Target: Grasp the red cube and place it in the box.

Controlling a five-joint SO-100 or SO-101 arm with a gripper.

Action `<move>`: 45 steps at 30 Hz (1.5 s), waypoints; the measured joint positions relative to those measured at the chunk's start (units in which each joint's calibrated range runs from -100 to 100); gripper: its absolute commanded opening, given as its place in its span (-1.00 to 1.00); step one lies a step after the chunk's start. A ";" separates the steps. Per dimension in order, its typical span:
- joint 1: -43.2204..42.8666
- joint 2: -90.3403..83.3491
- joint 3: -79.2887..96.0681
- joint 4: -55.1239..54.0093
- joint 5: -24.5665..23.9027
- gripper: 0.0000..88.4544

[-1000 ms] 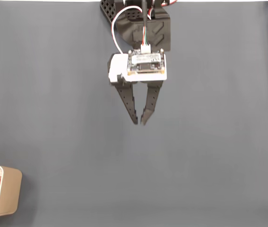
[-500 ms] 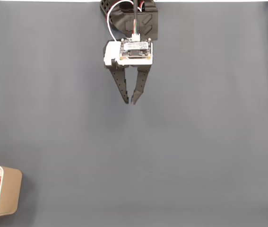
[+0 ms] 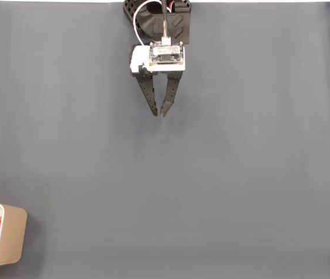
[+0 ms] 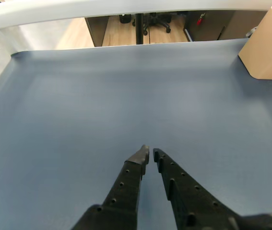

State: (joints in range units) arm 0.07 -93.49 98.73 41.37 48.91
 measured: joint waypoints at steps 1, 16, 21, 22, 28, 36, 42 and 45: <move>0.00 -0.96 0.18 1.43 0.00 -1.00; -0.89 -5.73 0.63 22.04 -1.12 -1.00; -0.89 -5.73 0.63 27.45 -1.37 -0.99; -0.89 -5.73 0.63 28.40 -1.37 -0.99; -0.89 -6.51 0.63 32.14 -0.93 -1.00; -0.89 -6.51 0.63 33.09 -0.88 -0.99; -0.89 -6.51 0.63 33.09 -0.88 -0.99; -0.89 -6.51 0.63 33.09 -0.88 -0.99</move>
State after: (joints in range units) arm -0.82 -100.00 99.37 74.46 48.03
